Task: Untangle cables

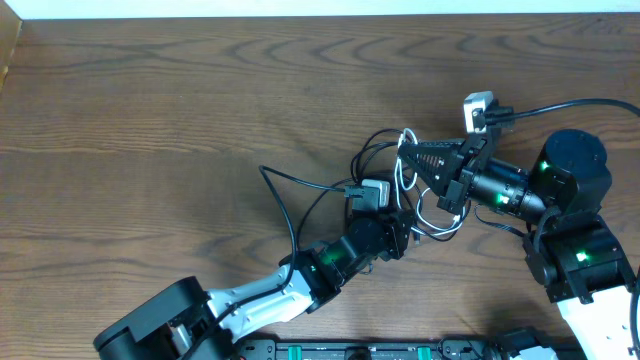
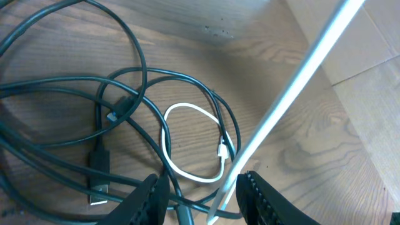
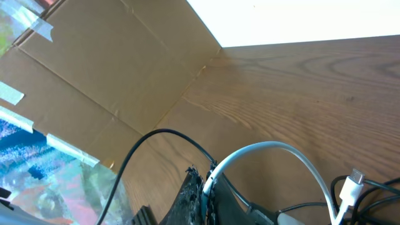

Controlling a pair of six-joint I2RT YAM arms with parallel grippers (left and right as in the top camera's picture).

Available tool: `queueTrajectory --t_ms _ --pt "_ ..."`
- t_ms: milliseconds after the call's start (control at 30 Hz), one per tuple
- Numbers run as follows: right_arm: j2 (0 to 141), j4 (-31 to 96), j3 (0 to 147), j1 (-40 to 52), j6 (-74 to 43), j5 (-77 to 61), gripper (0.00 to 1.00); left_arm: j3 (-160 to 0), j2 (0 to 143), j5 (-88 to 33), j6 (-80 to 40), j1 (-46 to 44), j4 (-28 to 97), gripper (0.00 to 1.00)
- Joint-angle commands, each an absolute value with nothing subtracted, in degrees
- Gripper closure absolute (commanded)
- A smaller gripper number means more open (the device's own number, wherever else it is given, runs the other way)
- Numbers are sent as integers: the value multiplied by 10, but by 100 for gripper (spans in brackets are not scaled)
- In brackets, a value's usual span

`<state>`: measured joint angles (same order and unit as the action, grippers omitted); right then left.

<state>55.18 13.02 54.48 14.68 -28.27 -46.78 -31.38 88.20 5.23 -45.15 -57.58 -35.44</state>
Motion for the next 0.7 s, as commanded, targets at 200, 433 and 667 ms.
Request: queueTrajectory --t_ms 200,433,667 --pt "561 131 546 144 -287 -475 98 -317 902 56 -448 -577 -377 61" --pt "573 131 546 144 -294 -475 99 -317 902 56 -448 -577 -385 65" --pt "581 131 546 144 -298 -475 98 -317 902 56 -448 -577 -385 87"
